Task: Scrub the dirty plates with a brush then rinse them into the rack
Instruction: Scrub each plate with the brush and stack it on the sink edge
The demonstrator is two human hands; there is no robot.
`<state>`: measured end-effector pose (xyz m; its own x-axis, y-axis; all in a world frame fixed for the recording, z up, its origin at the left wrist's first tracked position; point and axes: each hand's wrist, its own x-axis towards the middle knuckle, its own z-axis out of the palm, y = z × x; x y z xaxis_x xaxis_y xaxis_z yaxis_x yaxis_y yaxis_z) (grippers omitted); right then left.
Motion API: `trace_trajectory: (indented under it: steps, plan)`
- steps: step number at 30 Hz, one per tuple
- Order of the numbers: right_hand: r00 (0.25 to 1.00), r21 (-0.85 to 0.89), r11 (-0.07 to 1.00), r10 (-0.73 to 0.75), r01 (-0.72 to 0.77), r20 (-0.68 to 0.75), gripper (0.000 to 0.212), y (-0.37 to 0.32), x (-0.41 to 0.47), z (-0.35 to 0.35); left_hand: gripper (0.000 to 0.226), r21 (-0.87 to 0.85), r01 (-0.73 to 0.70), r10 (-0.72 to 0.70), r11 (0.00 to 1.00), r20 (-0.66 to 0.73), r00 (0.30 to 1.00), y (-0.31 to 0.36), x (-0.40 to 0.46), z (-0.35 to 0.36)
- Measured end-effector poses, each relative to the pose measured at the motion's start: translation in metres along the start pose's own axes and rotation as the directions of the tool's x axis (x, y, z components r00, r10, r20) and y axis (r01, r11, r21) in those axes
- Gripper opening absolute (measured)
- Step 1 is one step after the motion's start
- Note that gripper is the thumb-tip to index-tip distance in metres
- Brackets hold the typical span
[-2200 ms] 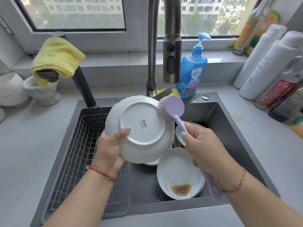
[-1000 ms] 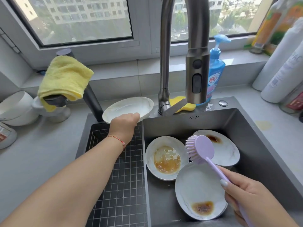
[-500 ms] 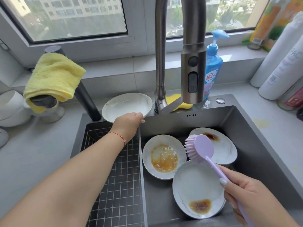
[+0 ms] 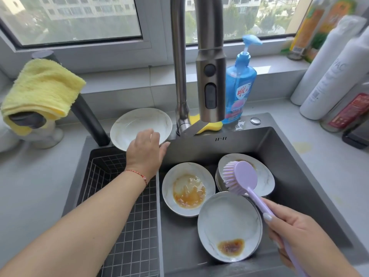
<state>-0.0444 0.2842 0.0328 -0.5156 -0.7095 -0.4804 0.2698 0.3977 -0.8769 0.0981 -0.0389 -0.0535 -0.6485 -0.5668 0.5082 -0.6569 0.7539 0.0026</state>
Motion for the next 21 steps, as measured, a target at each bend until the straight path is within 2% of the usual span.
trace_trajectory:
  steps: [1,2,3,4,5,7,9,11,13,15,17,21]
  plan:
    - [1.0,-0.004,1.0,-0.006,0.006,-0.012,0.042,0.0,0.001,-0.002,0.027,-0.062,-0.004,0.001,0.998,-0.062,0.998,0.014,-0.005,-0.002]
    - [1.0,-0.009,1.0,-0.01,0.01,-0.025,0.041,0.0,0.001,-0.006,0.026,-0.139,-0.002,-0.008,0.99,-0.068,0.998,0.031,-0.012,-0.004]
    - [0.999,-0.014,1.0,-0.013,0.012,-0.039,0.041,0.0,0.002,-0.008,0.023,-0.225,0.029,-0.033,0.974,-0.013,0.999,0.048,-0.019,-0.005]
    - [0.999,-0.016,1.0,-0.013,0.012,-0.053,0.04,0.0,0.002,-0.011,0.021,-0.299,0.123,-0.086,0.946,0.133,0.987,0.065,-0.027,-0.004]
    - [0.998,-0.017,1.0,-0.014,0.013,-0.063,0.041,-0.001,0.002,-0.014,0.02,-0.32,0.261,-0.151,0.911,0.329,0.932,0.081,-0.036,-0.001]
    - [0.997,-0.032,0.999,-0.023,0.02,-0.068,0.043,-0.001,0.002,-0.019,0.027,-0.278,0.503,-0.226,0.818,0.648,0.727,0.104,-0.056,0.013]
    - [0.997,-0.045,0.999,-0.027,0.024,-0.074,0.044,-0.001,0.0,-0.023,0.037,-0.223,0.664,-0.207,0.713,0.839,0.503,0.119,-0.078,0.03]
    - [0.997,-0.044,0.999,-0.025,0.022,-0.066,0.044,0.0,-0.001,-0.026,0.045,-0.167,0.722,-0.141,0.671,0.928,0.345,0.127,-0.097,0.045]
    - [0.998,-0.028,0.999,-0.017,0.015,-0.059,0.044,0.003,-0.002,-0.03,0.045,-0.146,0.754,-0.086,0.641,0.962,0.259,0.134,-0.107,0.051]
    - [0.999,-0.013,1.0,-0.01,0.01,-0.053,0.043,0.005,-0.002,-0.035,0.039,-0.154,0.784,-0.065,0.602,0.968,0.241,0.14,-0.115,0.056]
    - [0.999,0.001,1.0,-0.004,0.005,-0.053,0.042,0.006,-0.002,-0.04,0.036,-0.15,0.804,-0.103,0.575,0.962,0.254,0.144,-0.12,0.059]
    - [0.997,-0.005,1.0,0.009,-0.009,-0.075,0.043,0.007,0.0,-0.05,0.025,-0.146,0.752,-0.199,0.642,0.916,0.347,0.15,-0.124,0.066]
